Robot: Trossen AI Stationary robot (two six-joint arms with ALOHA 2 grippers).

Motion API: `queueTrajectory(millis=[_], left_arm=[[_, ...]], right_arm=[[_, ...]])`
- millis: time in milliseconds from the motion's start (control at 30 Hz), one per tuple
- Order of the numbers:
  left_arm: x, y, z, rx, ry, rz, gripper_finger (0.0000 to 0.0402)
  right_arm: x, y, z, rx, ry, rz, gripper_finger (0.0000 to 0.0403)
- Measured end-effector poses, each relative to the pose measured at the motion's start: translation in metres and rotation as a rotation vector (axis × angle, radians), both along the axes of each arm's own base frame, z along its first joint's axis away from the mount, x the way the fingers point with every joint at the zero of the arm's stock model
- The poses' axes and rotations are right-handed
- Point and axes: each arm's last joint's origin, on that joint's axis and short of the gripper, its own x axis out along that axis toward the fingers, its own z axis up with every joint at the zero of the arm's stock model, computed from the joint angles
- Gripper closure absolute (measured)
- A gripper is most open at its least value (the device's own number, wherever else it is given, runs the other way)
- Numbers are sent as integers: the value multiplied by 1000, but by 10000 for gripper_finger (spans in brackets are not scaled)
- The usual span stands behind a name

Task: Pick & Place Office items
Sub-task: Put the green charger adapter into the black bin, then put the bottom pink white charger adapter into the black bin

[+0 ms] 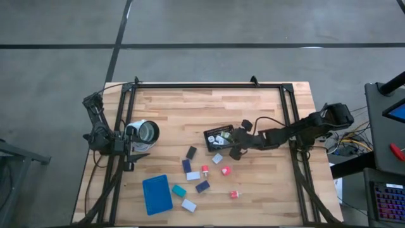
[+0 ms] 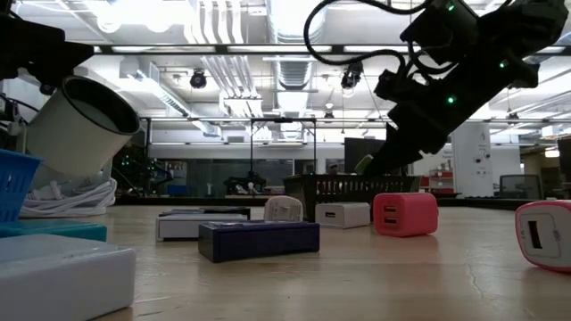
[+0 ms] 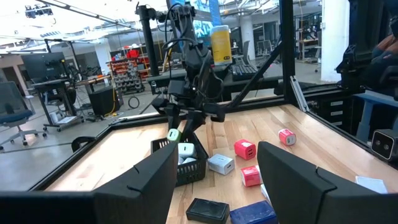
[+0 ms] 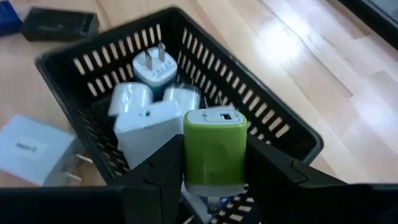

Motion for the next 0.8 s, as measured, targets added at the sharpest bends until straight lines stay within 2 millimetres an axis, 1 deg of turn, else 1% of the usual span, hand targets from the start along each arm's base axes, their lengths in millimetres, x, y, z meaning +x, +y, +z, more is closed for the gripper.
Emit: queueTrajectory(millis=[200,533,800], left_arm=[[0,0,0,0,0,0,177],[0,0,0,0,0,0,177],[0,0,0,0,0,0,177]], right_arm=[[1,-1,-2,-3,3,-12,253],[1,-2,-1,-16,-11,-26,209],[2,-1,0,-15,-21,-25,204]])
